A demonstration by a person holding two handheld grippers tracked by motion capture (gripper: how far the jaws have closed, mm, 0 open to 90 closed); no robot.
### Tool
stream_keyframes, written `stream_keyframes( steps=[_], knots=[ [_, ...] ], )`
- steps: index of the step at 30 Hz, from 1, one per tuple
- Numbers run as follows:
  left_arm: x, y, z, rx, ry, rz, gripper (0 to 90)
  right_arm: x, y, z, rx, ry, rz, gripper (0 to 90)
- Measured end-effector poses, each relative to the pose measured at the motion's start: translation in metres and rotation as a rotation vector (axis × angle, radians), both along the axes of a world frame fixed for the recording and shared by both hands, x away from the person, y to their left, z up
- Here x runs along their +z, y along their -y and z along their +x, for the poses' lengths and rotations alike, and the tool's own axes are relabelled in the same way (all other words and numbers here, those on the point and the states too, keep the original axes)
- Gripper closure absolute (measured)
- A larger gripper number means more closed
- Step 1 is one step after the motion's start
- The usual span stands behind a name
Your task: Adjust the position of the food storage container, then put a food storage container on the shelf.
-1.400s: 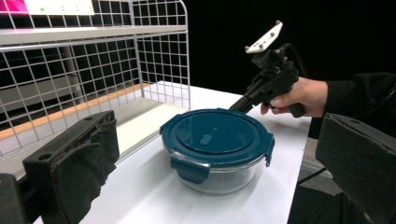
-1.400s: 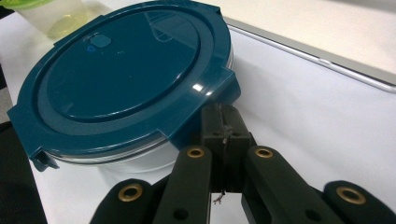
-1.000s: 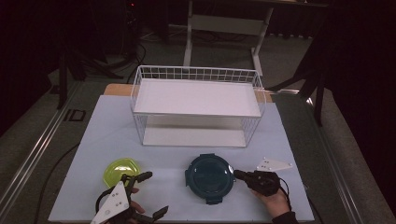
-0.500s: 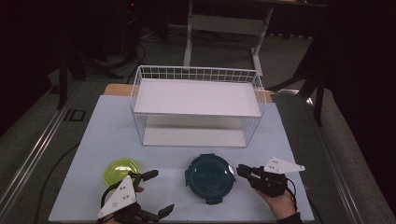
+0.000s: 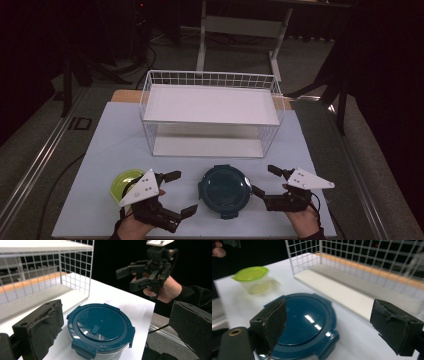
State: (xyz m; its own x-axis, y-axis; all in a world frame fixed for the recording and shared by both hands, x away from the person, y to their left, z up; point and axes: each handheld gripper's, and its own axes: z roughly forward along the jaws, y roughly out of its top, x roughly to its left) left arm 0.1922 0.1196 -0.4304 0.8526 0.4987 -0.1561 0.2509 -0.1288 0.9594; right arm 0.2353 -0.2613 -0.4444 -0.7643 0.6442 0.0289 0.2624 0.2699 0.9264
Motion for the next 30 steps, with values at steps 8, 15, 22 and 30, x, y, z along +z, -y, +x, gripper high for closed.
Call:
stream_keyframes(
  steps=[8, 15, 22, 30],
  knots=[
    [-0.011, 0.014, 0.018, 0.010, -0.081, 0.005, 0.0, 0.007, 0.003, -0.002, 0.039, 0.000, 0.037, 18.8],
    [-0.021, 0.024, 0.034, 0.036, -0.176, 0.011, 0.0, 0.004, 0.004, -0.001, 0.017, 0.006, 0.008, 19.9],
    [-0.030, 0.033, 0.049, 0.042, -0.291, 0.026, 0.0, 0.007, 0.007, 0.001, 0.001, -0.031, 0.016, 14.5],
    [-0.049, 0.036, 0.068, 0.067, -0.490, -0.007, 0.0, 0.003, 0.005, 0.001, -0.006, -0.098, 0.051, 10.4]
  ],
)
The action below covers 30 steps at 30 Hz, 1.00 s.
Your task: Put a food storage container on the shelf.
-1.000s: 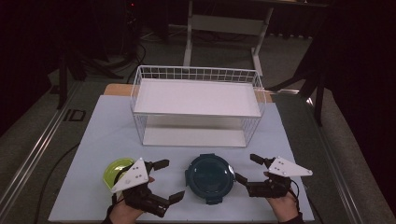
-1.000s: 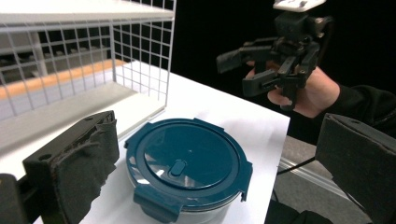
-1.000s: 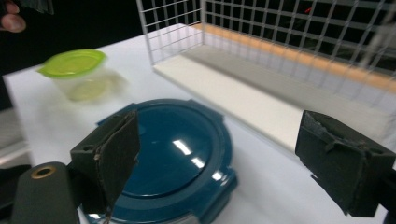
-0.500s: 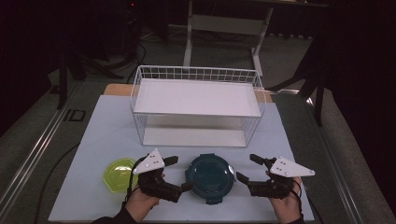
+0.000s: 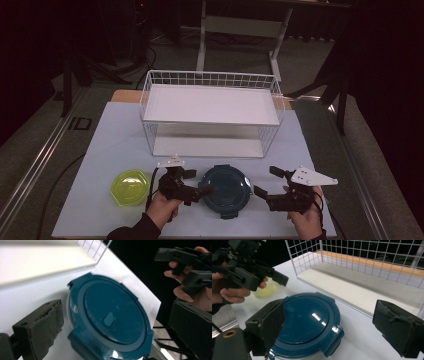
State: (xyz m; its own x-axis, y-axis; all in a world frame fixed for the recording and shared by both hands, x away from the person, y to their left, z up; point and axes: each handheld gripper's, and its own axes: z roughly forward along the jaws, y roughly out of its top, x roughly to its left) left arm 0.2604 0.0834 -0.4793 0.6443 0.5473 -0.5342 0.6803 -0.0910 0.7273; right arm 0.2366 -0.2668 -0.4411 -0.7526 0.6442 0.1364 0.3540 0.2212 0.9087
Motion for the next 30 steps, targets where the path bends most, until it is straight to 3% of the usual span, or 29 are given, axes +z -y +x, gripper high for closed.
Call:
stream_keyframes(
  steps=[1, 3, 11, 16, 24, 30],
  knots=[
    [0.000, 0.000, 0.000, 0.000, 0.000, 0.000, 0.0, 0.000, 0.000, 0.000, 0.000, 0.000, 0.000, 10.4],
    [-0.006, 0.000, 0.003, 0.014, -0.054, 0.013, 0.0, -0.001, -0.001, 0.000, -0.012, -0.008, -0.010, 10.3],
    [-0.016, 0.001, 0.010, -0.008, -0.217, 0.030, 1.8, -0.008, -0.004, 0.003, -0.016, -0.057, -0.016, 10.4],
    [-0.022, -0.002, 0.010, 0.018, -0.322, 0.014, 9.9, -0.011, -0.005, 0.003, -0.013, -0.079, -0.027, 10.8],
    [-0.033, -0.010, 0.013, 0.058, -0.405, -0.016, 29.5, -0.018, -0.007, 0.005, -0.005, -0.122, -0.029, 13.7],
    [-0.037, -0.010, 0.012, 0.051, -0.455, -0.048, 43.9, -0.017, -0.008, 0.005, -0.004, -0.134, -0.033, 14.4]
  ],
)
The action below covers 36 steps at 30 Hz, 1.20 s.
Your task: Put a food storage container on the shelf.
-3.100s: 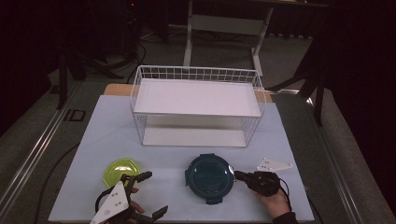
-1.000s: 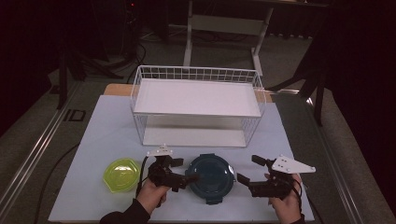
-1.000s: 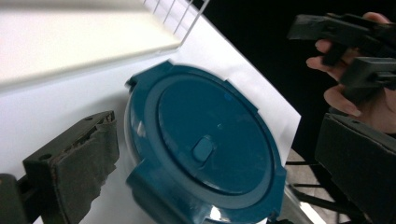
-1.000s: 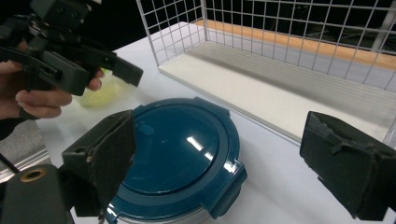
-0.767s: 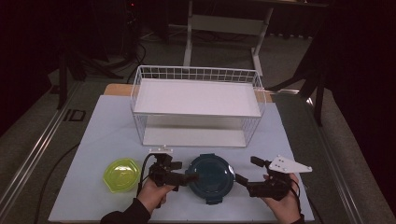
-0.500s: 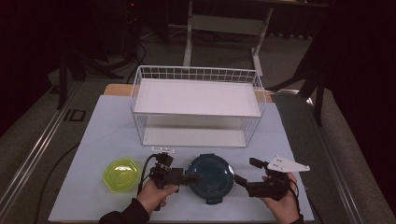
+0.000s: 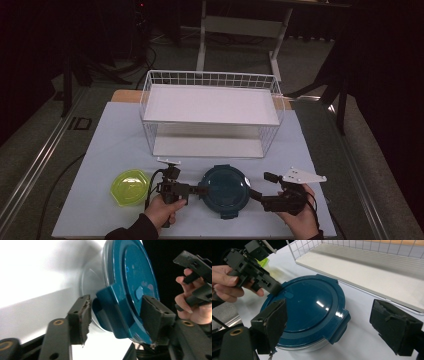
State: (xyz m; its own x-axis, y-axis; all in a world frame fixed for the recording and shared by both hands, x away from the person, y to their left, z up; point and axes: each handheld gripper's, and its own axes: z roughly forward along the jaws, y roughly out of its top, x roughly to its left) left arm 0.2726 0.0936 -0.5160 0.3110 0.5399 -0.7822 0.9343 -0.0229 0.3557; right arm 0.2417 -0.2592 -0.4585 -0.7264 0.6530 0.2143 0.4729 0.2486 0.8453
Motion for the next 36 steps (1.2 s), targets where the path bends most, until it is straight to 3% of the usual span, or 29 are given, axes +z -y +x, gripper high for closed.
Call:
stream_keyframes(
  steps=[9, 15, 20, 29, 32, 34, 36],
  knots=[
    [-0.005, -0.004, 0.004, 0.013, -0.081, -0.042, 51.8, -0.001, -0.001, 0.000, 0.001, 0.002, -0.009, 15.3],
    [-0.003, -0.003, 0.006, -0.003, -0.084, -0.032, 52.3, -0.004, -0.001, 0.002, 0.002, -0.018, -0.008, 16.9],
    [0.001, -0.001, 0.005, -0.025, -0.052, -0.014, 52.6, -0.010, 0.001, 0.007, -0.014, -0.098, 0.000, 21.6],
    [0.007, 0.001, -0.001, -0.077, 0.031, 0.018, 53.2, -0.026, 0.010, 0.019, -0.030, -0.340, 0.094, 28.8],
    [0.008, 0.002, -0.002, -0.087, 0.049, 0.022, 53.2, -0.029, 0.010, 0.021, -0.039, -0.372, 0.090, 30.5],
    [0.010, 0.003, -0.003, -0.101, 0.078, 0.030, 53.3, -0.033, 0.011, 0.024, -0.040, -0.423, 0.115, 31.8],
    [0.010, 0.003, -0.003, -0.106, 0.083, 0.029, 53.4, -0.035, 0.011, 0.026, -0.040, -0.441, 0.123, 32.7]
  ],
)
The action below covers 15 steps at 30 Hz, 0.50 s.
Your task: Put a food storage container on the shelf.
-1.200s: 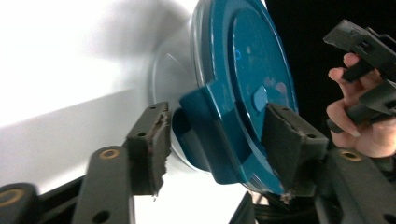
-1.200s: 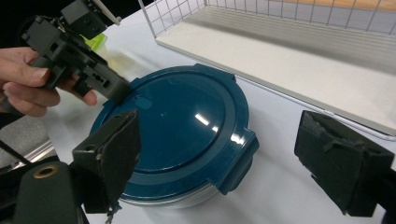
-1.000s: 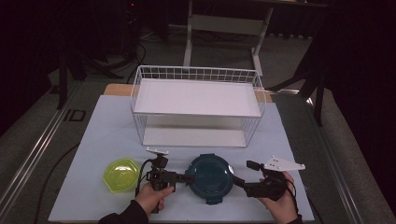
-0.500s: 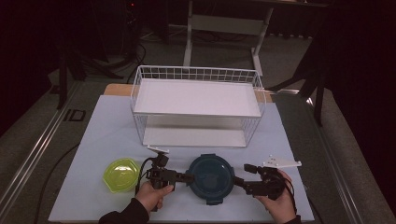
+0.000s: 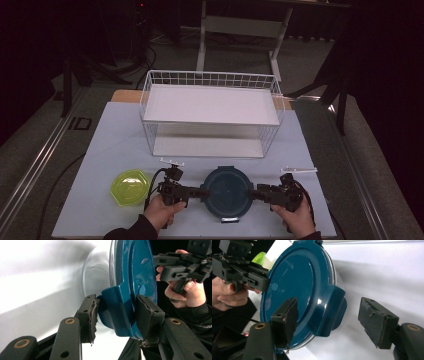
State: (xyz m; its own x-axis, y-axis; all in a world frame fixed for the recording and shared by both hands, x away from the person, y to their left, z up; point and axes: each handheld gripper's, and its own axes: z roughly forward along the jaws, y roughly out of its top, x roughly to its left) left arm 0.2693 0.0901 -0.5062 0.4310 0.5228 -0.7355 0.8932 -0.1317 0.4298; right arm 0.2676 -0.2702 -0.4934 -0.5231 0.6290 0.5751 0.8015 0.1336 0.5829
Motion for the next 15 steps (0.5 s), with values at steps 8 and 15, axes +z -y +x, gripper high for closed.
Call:
stream_keyframes(
  steps=[8, 15],
  knots=[
    [0.0016, 0.0014, -0.0021, -0.018, 0.037, 0.005, 53.6, -0.0067, 0.0007, 0.0026, 0.008, -0.070, 0.023, 41.6],
    [0.0026, 0.0020, -0.0039, -0.020, 0.050, 0.008, 53.7, -0.0072, 0.0025, 0.0024, 0.019, -0.105, 0.063, 50.5]
  ],
)
